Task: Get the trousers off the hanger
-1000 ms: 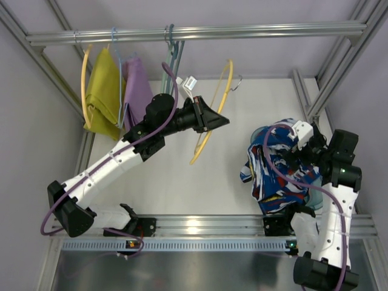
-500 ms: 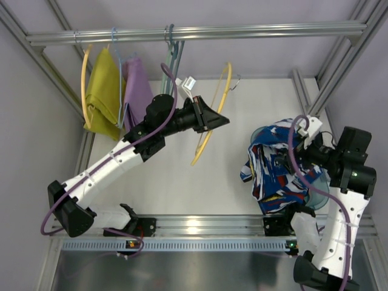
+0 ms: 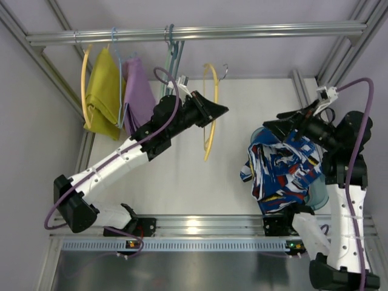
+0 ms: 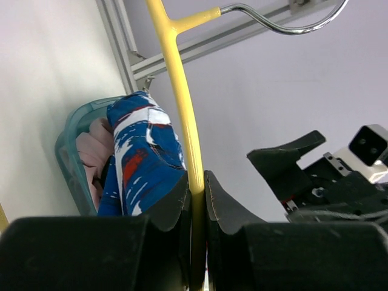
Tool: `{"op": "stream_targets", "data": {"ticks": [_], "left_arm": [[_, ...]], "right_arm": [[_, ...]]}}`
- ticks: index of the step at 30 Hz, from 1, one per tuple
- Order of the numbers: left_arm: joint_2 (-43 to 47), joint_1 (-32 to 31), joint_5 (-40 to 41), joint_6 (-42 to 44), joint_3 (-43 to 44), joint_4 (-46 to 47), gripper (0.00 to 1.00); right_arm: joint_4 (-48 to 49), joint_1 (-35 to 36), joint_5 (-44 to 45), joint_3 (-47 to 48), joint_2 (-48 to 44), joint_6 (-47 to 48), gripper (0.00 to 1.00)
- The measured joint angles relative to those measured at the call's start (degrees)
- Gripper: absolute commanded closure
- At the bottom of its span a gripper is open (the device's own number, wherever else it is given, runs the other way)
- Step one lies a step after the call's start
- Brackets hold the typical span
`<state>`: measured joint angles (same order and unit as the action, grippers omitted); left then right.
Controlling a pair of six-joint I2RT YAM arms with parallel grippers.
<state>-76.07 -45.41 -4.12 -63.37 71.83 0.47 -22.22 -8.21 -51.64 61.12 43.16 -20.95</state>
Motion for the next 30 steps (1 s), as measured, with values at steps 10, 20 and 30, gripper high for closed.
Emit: {"op": "stream_targets", "data": {"ticks": [10,20,30], "left_arm": [[-5.5,-1.7,5.1,-0.3,1.3,0.0,1.00],[-6.2,-1.8,4.9,-2.4,2.0,0.0,1.00],[-7.3,-2.0,3.5,-4.5,2.9,0.9,1.00]], "right_arm": [[12.8,28.5,12.8,-2.8,9.8,-14.0,0.20],[20.3,36.1,14.5,-10.3,11.7,-19.3,0.29],[30.8,38.5,14.1,-10.7,15.6,-24.0,0.51]]}}
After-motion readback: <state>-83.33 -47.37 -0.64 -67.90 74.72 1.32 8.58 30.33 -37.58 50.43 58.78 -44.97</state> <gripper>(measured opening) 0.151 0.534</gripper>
